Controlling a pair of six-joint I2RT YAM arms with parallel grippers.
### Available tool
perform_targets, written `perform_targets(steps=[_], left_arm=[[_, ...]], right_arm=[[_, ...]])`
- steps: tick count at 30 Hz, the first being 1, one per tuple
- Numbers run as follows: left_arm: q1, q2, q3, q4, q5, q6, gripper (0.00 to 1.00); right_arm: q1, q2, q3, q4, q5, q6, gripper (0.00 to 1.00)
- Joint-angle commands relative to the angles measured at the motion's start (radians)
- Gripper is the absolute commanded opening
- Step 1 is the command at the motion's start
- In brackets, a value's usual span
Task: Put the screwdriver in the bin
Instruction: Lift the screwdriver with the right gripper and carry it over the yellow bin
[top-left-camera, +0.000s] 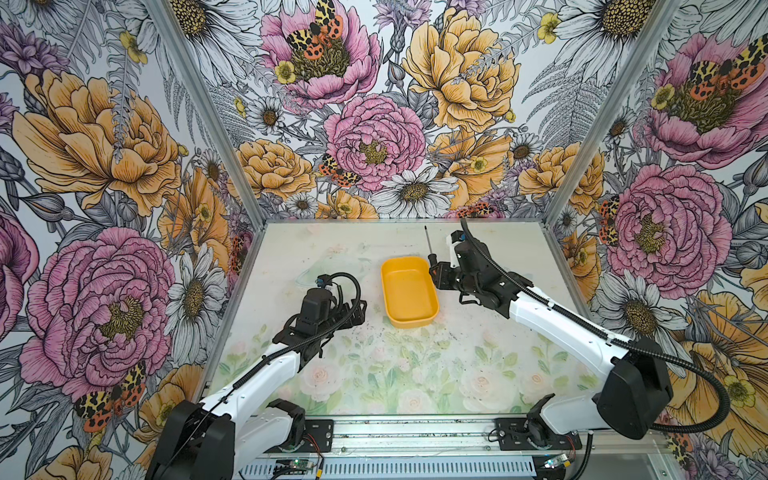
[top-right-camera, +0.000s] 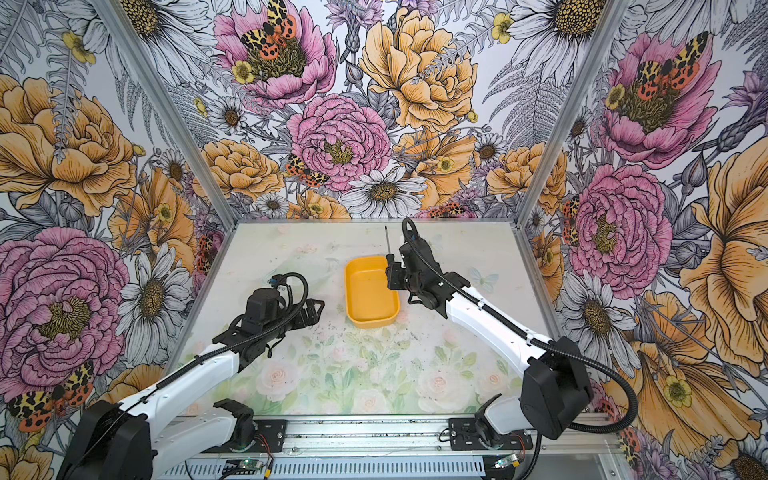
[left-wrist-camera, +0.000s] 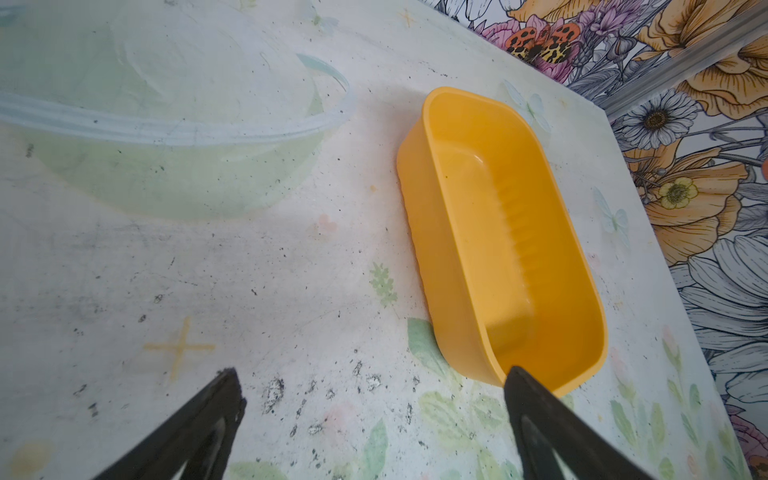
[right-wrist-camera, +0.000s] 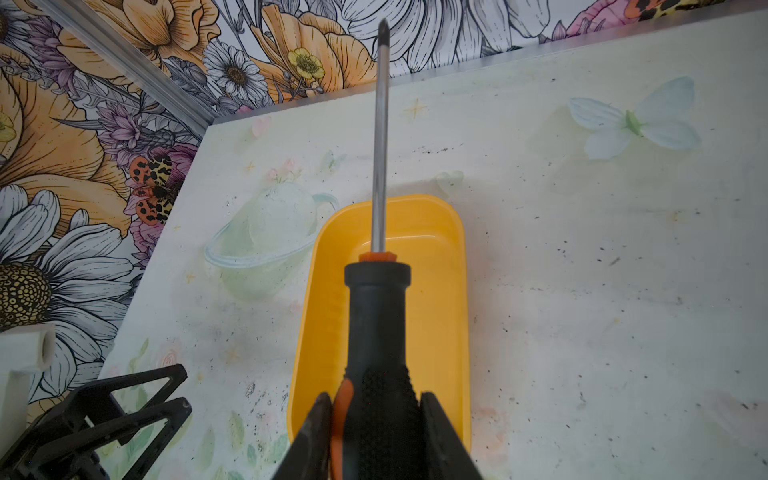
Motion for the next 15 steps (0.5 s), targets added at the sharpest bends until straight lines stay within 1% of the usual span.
perform_targets(steps=[1,8,10,15], left_arm=[[-0.006,0.015,0.027,-0.004,0.0,-0.008,0.99],[-0.006,0.039,0.038,-0.004,0.007,-0.004,0.99],[-0.006,0.039,0.038,-0.002,0.005,-0.004,0.99],[-0.007,0.036,0.038,-0.002,0.0,-0.002,0.99]], right_arm=[[0.053,0.043,0.073,-0.027,0.114,0.028,0.0],[0.13,0.159,0.138,-0.099,0.178,0.098,0.0],[0.137,0.187,0.139,-0.114,0.194,0.115,0.0],[0.142,0.243,0.138,-0.143,0.19,0.138,0.0]])
